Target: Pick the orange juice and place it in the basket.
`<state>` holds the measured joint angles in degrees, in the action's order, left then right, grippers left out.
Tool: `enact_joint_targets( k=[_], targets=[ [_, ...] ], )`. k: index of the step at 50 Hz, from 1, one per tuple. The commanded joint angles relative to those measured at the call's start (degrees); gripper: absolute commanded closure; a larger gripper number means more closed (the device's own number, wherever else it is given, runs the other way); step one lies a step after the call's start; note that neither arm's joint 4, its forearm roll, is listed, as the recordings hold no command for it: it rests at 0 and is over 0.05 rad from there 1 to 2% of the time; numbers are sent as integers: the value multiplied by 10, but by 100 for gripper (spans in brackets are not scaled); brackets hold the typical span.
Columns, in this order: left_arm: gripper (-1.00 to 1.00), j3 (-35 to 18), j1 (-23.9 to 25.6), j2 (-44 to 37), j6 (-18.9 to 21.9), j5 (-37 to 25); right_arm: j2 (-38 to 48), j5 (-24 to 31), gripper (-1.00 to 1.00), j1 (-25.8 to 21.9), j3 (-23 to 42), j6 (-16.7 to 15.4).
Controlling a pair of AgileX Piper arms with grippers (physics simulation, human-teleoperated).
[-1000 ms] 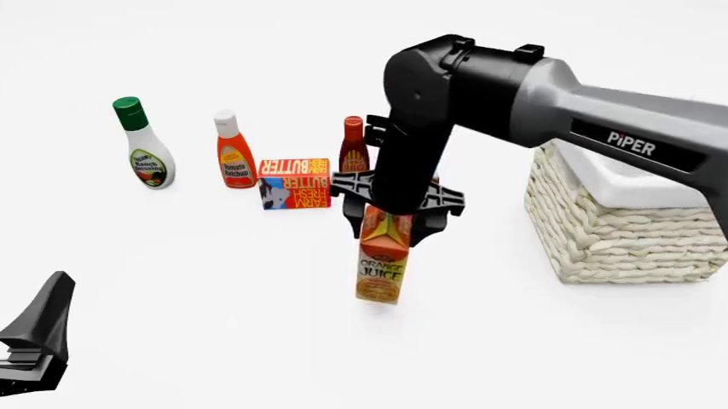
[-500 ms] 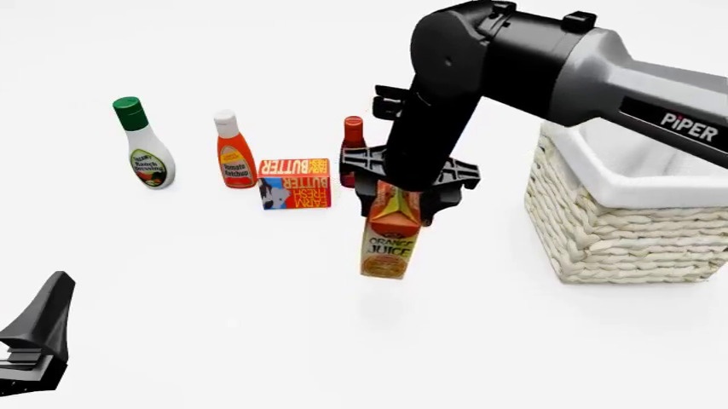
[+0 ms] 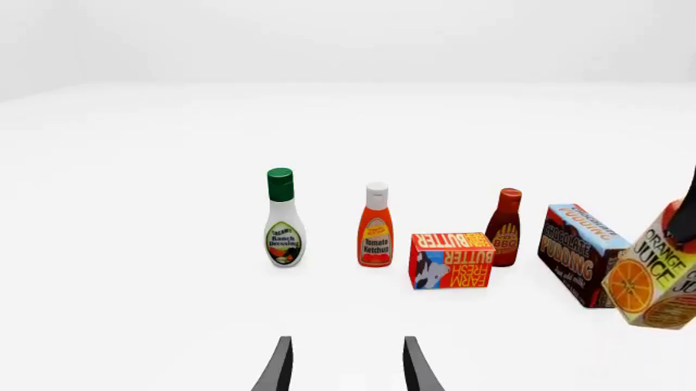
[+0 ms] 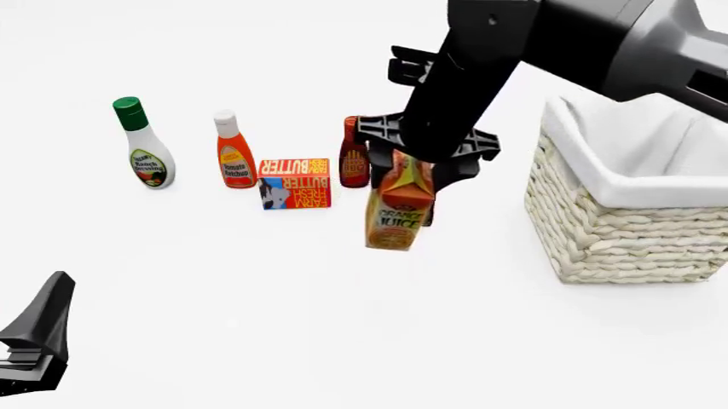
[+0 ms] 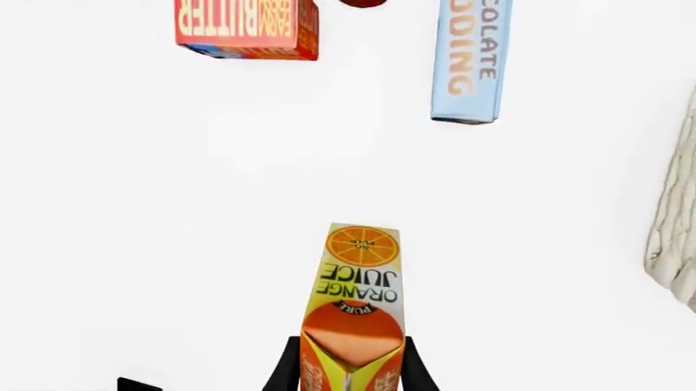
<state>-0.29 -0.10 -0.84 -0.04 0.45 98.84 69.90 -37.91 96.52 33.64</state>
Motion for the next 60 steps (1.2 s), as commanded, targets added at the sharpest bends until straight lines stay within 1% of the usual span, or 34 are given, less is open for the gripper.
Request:
enact_joint_targets(
  k=[1,6,7,9,12,16,23,27,31,35,40,42,43,44,46,50,53,58,60],
  targets=[
    [-100,0,0,0,0,0,-24,0,100,18,16,-14],
    [-100,0,0,0,0,0,-32,0,100,26,24,-28],
    [-100,0,0,0,0,0,-36,0,100,34,26,-43],
    [-100,0,0,0,0,0,-43,0,100,49,27,-60],
    [-100,0,0,0,0,0,-46,0,100,49,28,-61],
    [-100,0,0,0,0,0,-55,0,100,58,29,-74],
    [-100,0,0,0,0,0,-70,0,100,76,39,-107],
    [-100,0,0,0,0,0,-75,0,100,80,42,-111],
    [-100,0,0,0,0,0,-79,0,100,85,49,-125],
    [-100,0,0,0,0,0,-83,0,100,86,53,-123],
    [-100,0,0,0,0,0,-92,0,100,101,53,-139],
    [-100,0,0,0,0,0,-93,0,100,101,61,-139],
    [-100,0,0,0,0,0,-97,0,100,112,62,-148],
    [-100,0,0,0,0,0,-97,0,100,108,61,-144],
    [-100,0,0,0,0,0,-100,0,100,109,64,-146],
    [-100,0,0,0,0,0,-109,0,100,130,63,-163],
    [-100,0,0,0,0,0,-114,0,100,135,65,-168],
    [-100,0,0,0,0,0,-123,0,100,151,69,-188],
    [-100,0,0,0,0,0,-126,0,100,154,67,-189]
  ],
)
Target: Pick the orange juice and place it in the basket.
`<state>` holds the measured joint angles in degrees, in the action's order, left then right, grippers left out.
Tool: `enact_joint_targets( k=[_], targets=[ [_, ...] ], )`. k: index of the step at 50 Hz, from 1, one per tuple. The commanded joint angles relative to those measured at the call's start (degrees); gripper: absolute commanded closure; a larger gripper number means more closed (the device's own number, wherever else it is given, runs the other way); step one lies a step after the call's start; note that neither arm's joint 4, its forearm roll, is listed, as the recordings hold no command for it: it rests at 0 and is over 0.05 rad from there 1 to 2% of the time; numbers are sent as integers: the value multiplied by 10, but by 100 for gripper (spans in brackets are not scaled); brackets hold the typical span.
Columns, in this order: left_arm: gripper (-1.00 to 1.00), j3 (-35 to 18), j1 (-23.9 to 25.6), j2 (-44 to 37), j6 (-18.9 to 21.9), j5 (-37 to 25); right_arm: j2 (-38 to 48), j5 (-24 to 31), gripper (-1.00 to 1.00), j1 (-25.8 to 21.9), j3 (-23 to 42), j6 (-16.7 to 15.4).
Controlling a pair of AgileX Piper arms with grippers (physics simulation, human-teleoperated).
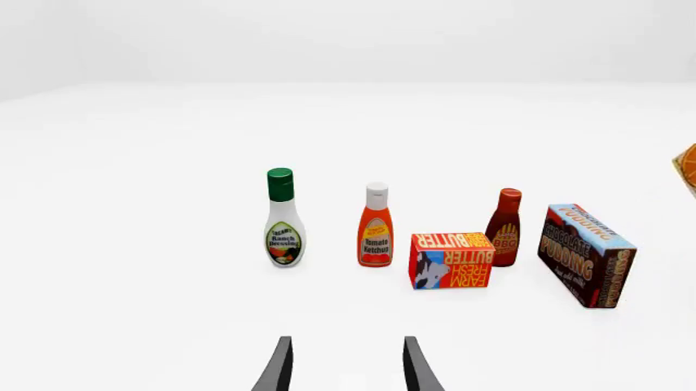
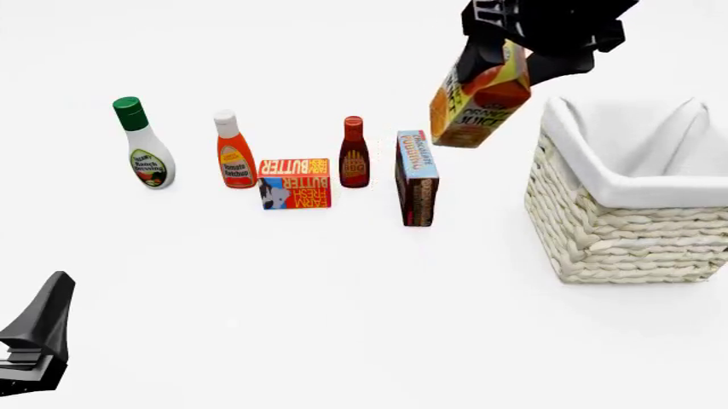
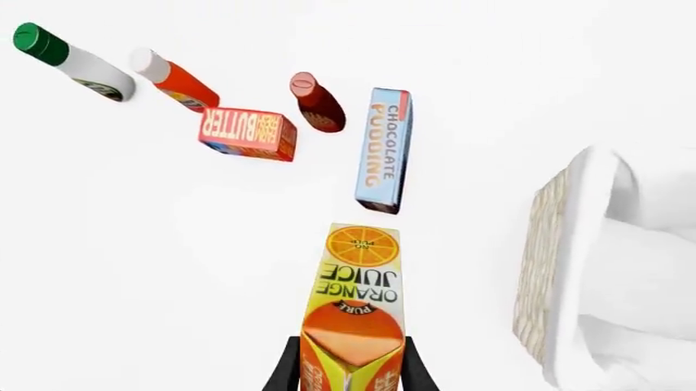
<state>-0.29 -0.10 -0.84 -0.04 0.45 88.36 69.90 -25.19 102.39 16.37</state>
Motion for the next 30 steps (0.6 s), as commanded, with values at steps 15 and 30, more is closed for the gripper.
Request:
enact_joint_targets(
  k=[15,30],
  targets=[
    [-100,0,0,0,0,0,-42,0,100,68,14,-59],
    [-100,0,0,0,0,0,-60,0,100,99,26,-87]
  ],
)
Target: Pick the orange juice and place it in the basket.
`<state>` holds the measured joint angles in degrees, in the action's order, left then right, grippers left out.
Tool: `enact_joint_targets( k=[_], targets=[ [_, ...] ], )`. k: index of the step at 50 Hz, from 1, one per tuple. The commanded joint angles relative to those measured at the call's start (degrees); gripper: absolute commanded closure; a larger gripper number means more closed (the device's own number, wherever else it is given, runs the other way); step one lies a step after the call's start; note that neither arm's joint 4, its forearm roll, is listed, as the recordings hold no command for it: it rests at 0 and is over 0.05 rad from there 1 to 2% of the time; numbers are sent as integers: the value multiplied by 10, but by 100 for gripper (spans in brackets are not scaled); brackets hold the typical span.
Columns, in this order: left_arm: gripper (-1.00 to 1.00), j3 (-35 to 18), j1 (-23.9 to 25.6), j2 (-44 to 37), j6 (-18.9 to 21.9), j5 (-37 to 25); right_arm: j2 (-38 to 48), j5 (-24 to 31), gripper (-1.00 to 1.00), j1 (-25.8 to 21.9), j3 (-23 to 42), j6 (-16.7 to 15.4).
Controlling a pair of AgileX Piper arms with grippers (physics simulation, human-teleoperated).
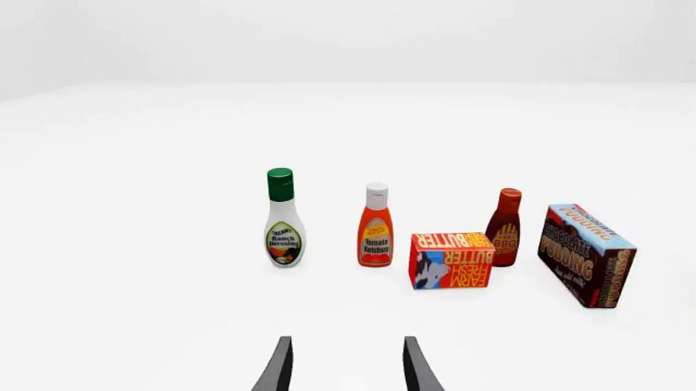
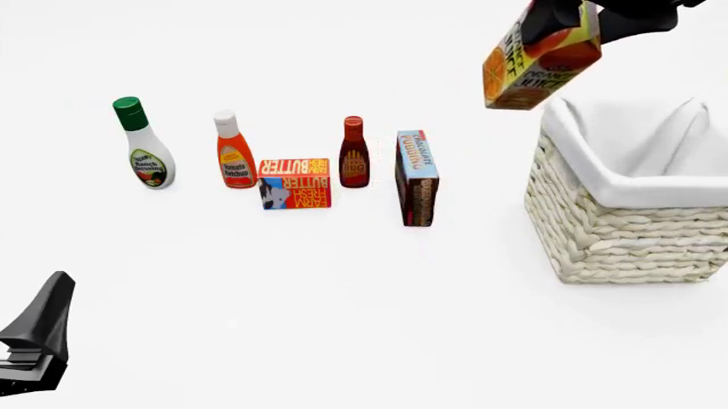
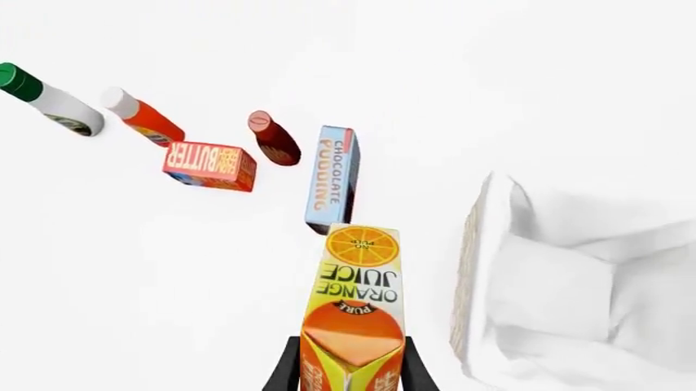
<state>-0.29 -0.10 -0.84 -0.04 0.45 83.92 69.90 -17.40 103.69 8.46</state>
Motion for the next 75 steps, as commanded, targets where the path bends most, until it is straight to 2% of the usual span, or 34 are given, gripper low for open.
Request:
enact_joint_targets(
  k=[1,7,26,52,59,61,63,64,65,68,75],
  targets=[
    [-100,0,0,0,0,0,-17,0,100,25,12,-10],
    [-100,0,0,0,0,0,-22,0,100,27,11,-10],
    [-100,0,0,0,0,0,-57,0,100,94,-10,-48],
    [-100,0,0,0,0,0,-86,0,100,149,-35,-74],
    [-100,0,0,0,0,0,-96,0,100,171,-41,-88],
    [-100,0,0,0,0,0,-106,0,100,201,-48,-110],
    [-100,0,0,0,0,0,-98,0,100,180,-46,-88],
    [-100,0,0,0,0,0,-98,0,100,180,-46,-88],
    [-100,0,0,0,0,0,-104,0,100,199,-49,-106],
    [-100,0,0,0,0,0,-102,0,100,191,-48,-97],
    [-100,0,0,0,0,0,-105,0,100,203,-58,-101]
  ],
)
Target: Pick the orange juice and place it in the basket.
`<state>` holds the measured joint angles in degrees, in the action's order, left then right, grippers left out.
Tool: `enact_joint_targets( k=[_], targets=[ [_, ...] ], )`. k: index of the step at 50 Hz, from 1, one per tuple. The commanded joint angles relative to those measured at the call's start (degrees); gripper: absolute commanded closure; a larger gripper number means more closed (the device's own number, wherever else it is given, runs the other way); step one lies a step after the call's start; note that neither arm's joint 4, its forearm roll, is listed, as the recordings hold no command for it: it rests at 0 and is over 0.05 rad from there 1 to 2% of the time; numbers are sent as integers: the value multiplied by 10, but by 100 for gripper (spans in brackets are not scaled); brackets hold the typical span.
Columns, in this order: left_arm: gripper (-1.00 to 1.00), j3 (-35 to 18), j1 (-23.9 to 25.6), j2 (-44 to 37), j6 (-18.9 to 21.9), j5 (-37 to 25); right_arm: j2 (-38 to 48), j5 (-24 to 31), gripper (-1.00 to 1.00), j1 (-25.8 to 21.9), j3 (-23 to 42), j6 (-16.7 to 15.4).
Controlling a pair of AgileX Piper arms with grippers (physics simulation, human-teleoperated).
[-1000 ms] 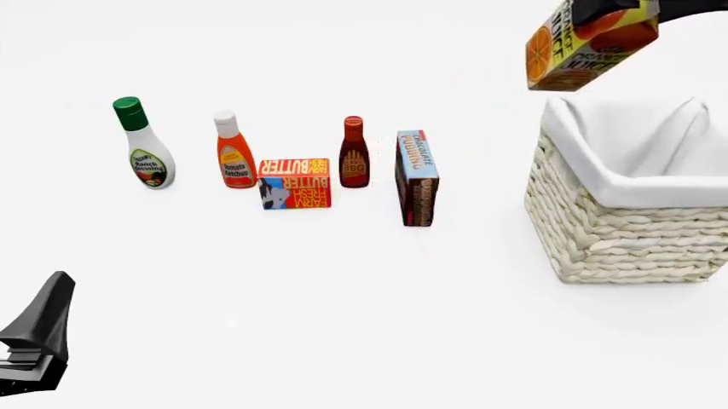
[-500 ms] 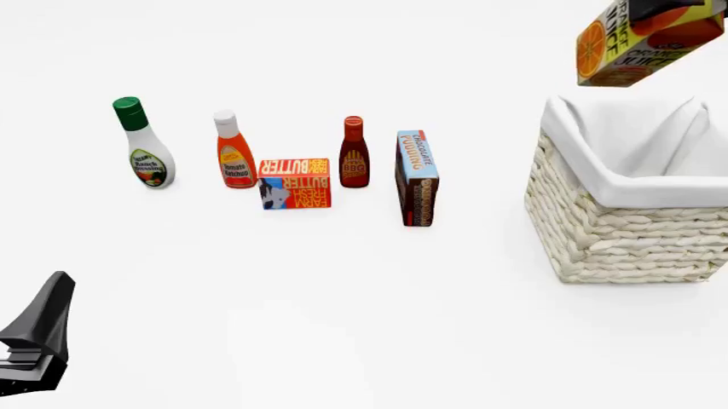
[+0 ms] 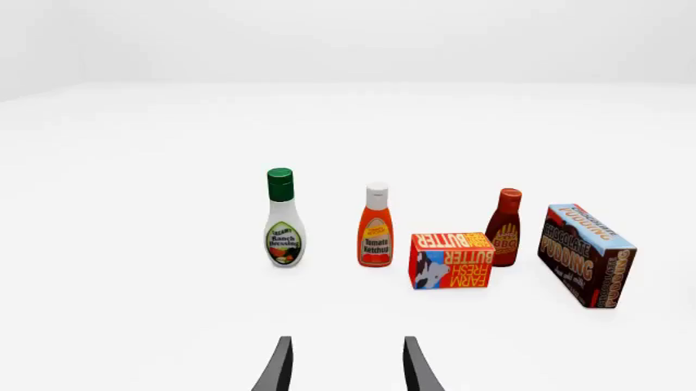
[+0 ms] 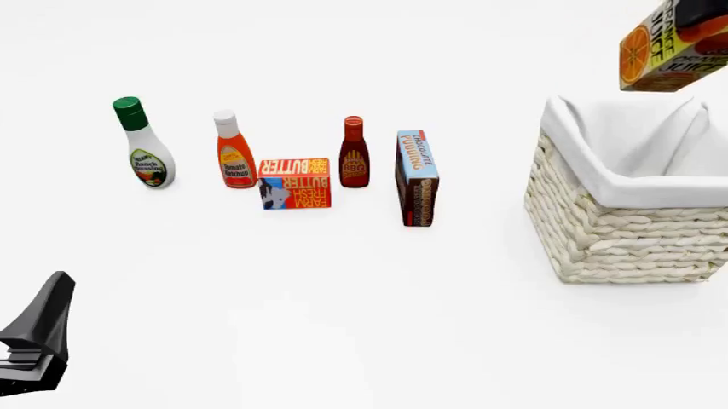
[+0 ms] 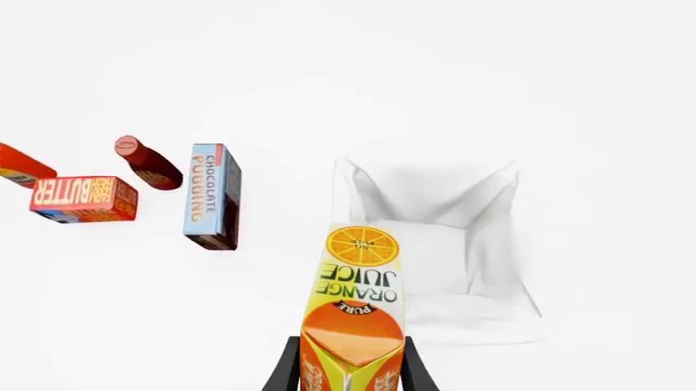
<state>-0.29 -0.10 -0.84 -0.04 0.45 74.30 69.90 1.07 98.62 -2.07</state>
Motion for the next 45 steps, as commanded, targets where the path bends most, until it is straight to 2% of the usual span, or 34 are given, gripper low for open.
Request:
enact_joint_targets(
  k=[1,21,45],
  targets=[
    [-100,0,0,0,0,0,-10,0,100,21,-11,4],
    [-100,0,0,0,0,0,-9,0,100,71,-20,-12],
    [-100,0,0,0,0,0,21,0,100,80,-43,10]
  ],
)
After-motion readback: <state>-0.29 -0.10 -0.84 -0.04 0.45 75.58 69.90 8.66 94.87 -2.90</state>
